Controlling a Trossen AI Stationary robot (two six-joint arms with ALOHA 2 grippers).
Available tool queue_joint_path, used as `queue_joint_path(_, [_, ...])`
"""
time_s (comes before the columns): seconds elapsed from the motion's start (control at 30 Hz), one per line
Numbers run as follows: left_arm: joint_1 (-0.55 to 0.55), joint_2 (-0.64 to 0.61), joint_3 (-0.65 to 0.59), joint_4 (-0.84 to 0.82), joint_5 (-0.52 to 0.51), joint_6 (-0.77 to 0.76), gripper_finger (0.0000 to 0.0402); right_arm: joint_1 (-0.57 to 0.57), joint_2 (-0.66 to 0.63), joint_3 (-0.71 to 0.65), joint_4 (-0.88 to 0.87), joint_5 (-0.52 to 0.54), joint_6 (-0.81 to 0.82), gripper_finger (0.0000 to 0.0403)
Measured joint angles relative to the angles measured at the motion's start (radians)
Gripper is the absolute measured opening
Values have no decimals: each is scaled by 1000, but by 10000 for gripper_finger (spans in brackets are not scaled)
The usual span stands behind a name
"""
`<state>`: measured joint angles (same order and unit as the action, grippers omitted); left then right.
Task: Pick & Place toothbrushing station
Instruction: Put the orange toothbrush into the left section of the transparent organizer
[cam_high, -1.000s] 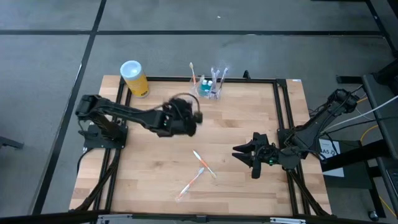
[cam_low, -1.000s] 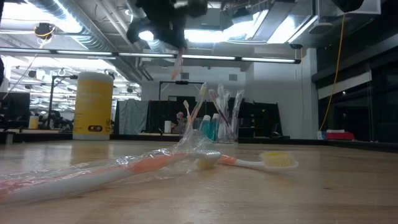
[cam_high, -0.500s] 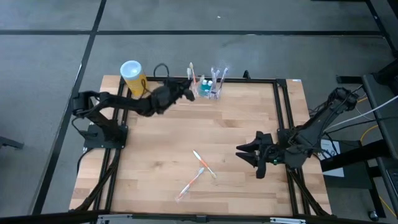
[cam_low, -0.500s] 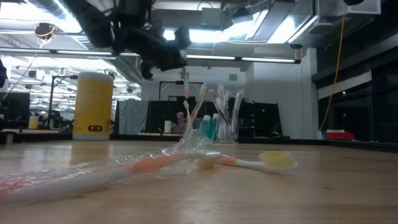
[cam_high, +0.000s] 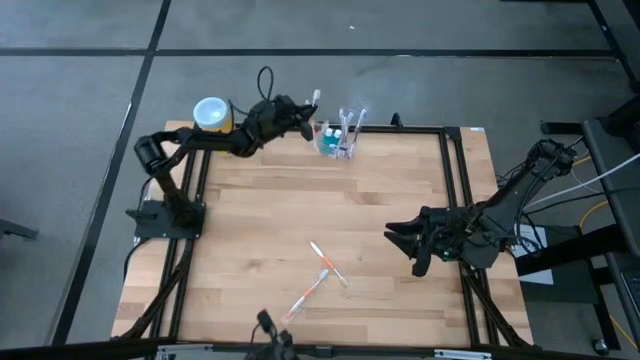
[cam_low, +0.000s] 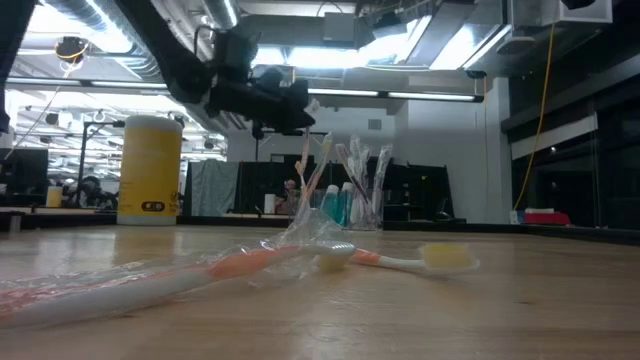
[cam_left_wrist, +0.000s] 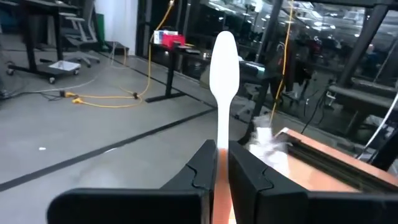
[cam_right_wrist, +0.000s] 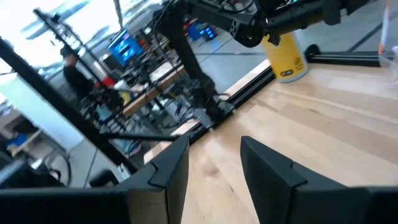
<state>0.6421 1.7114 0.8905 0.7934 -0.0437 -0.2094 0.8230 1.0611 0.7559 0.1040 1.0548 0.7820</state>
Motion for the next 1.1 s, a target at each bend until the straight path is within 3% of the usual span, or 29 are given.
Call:
queue_joint_path(0.33, [104,155,110,-9,215,14,17,0,0,0,0,146,64,148])
queue_joint_path(0.6, [105,161,72,-31,257,8,33,0,0,0,5,195,68,148])
queue_joint_path(0.83, [99,156,7,-42,320,-31,19,-1,0,0,6,195,63,148])
queue_joint_path(1.1, [82,82,-110,-43,285,-80,77,-1,0,0,11,172,33,149])
